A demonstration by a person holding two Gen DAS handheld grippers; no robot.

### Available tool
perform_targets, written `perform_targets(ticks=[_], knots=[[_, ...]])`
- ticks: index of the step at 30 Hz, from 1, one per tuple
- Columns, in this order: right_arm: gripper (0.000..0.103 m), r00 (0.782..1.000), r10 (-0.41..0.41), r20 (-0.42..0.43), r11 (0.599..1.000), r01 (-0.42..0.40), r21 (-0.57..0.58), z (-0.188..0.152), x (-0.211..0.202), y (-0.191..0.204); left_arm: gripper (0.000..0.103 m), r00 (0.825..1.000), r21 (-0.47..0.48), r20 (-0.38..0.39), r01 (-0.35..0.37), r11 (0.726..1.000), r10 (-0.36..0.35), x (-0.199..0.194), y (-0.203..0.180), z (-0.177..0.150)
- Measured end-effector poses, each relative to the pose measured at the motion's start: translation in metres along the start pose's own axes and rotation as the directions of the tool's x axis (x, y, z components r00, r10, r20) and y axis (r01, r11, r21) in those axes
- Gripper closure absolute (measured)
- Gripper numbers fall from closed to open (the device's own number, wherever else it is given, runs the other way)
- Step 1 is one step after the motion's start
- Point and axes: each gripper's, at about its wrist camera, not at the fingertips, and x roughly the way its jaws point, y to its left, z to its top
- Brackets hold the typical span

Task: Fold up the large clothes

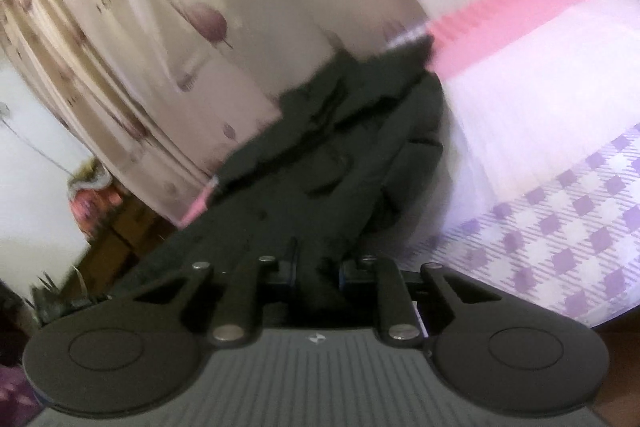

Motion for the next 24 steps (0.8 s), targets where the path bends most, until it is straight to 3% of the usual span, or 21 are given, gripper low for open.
perform_targets(ticks=[6, 14, 20, 24], knots=[[0.087, 0.996, 0.069, 0.053, 0.995, -0.073, 0.07, 0.004, -0.02, 0.007, 0.09, 0.999, -0.02, 0.032, 0.04, 0.999, -0.04, -0.02, -0.01, 0.001], [0.087, 0.98, 0.134, 0.147, 0.982, -0.152, 0.115, 0.025, -0.042, 0.017, 0.09, 0.983, -0.061, 0.162, 0.1, 0.993, -0.089, -0.047, -0.03, 0.027], [0.087, 0.968, 0.154, 0.196, 0.981, -0.173, 0.086, 0.061, -0.04, 0.027, 0.09, 0.969, -0.08, 0.228, 0.113, 0.99, -0.092, -0.044, -0.045, 0.06], [0.087, 0.961, 0.144, 0.237, 0.984, -0.165, 0.07, 0.095, -0.029, 0.028, 0.09, 0.961, -0.142, 0.265, 0.116, 0.983, -0.075, -0.032, -0.045, 0.092]])
